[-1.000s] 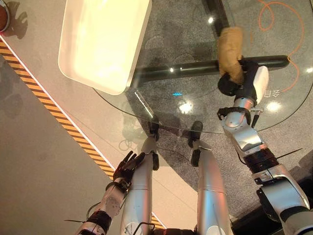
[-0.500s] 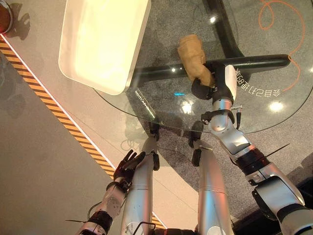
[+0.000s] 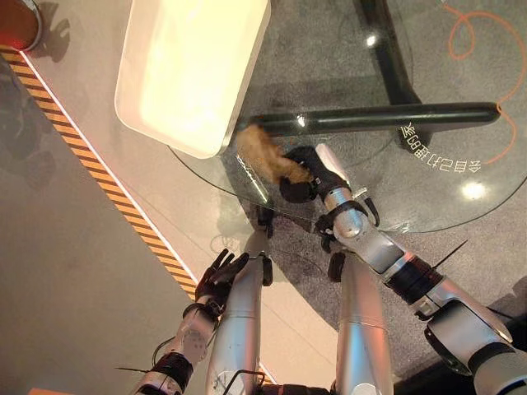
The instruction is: Wipe the table with a cloth and put it in the basket.
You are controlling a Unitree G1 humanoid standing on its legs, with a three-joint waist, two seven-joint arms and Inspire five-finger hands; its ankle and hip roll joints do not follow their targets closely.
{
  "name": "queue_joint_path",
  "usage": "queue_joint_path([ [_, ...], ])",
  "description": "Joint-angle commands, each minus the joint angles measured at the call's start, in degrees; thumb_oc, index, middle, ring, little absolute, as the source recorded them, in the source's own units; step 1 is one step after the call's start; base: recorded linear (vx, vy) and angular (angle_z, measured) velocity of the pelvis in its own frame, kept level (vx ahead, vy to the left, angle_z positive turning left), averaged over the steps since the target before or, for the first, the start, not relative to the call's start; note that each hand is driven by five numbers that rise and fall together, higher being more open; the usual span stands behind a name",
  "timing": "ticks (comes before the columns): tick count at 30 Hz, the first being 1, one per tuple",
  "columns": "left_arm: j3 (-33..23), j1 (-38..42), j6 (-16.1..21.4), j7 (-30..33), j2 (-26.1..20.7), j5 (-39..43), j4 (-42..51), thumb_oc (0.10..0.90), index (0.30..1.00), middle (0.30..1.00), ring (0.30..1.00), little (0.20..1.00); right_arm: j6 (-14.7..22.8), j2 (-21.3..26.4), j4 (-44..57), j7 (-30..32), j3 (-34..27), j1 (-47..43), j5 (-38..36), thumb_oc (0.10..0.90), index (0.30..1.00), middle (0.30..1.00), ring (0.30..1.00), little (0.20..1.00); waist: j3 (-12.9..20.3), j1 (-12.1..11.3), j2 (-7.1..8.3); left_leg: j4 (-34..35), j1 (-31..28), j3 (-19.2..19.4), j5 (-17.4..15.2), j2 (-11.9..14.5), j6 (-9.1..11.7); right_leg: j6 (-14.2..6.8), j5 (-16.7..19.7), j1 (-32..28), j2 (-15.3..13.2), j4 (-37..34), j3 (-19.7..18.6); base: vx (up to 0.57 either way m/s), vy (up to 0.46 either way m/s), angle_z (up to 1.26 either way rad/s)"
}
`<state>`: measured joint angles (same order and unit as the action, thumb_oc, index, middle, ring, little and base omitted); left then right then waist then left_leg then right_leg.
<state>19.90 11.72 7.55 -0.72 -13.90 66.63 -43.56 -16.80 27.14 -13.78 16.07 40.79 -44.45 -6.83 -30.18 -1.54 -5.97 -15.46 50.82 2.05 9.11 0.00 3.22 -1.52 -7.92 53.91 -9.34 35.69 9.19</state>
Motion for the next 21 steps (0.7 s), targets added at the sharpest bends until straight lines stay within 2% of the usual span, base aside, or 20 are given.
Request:
queue_joint_path([
  [1,3.5,-1.7,-2.1,-1.7,2.4,0.0,1.2,0.8,0.9,0.9,0.9,0.9,4.1,-1.8,6.5,-1.0,0.9,-1.0,-2.2,0.1,0.3,0.3,0.3,0.2,0.4,-0.3,-0.16,-9.6,1.8,6.0,-11.4,-3.7,-2.1,-3.5,10.3,1.7,2.4,-12.9,-0.4,0.05,-0.024,0.08],
  [2,4.0,-2.7,-2.1,-1.7,2.3,0.0,1.3,0.8,0.9,0.9,0.9,0.9,4.3,-1.8,6.4,-0.5,1.0,0.2,-2.7,0.1,0.3,0.3,0.3,0.2,0.4,-0.4,-0.24,-10.2,0.1,5.6,-13.3,-3.5,-1.7,-3.9,8.5,0.3,2.6,-11.8,-0.7,0.0,-0.02,0.07],
  [11,4.2,-2.3,-1.9,-1.5,2.3,0.1,0.8,0.8,0.9,0.9,0.9,0.9,5.1,-1.5,5.2,2.3,-0.9,0.5,-3.4,0.1,0.3,0.3,0.3,0.2,0.4,-0.1,-0.13,-10.4,0.3,5.8,-13.5,-3.2,-1.8,-3.9,8.7,0.6,2.6,-11.8,-0.7,0.01,-0.004,0.0],
  [21,4.0,-2.7,-2.0,-1.4,2.4,0.3,1.1,0.8,0.9,0.9,0.9,0.9,5.2,-1.2,3.8,12.0,-5.8,1.1,-3.5,0.1,0.3,0.3,0.3,0.2,0.4,0.3,-0.28,-10.4,0.1,6.0,-13.7,-3.1,-1.9,-3.8,8.8,0.6,2.7,-11.9,-1.1,0.0,0.0,0.0],
])
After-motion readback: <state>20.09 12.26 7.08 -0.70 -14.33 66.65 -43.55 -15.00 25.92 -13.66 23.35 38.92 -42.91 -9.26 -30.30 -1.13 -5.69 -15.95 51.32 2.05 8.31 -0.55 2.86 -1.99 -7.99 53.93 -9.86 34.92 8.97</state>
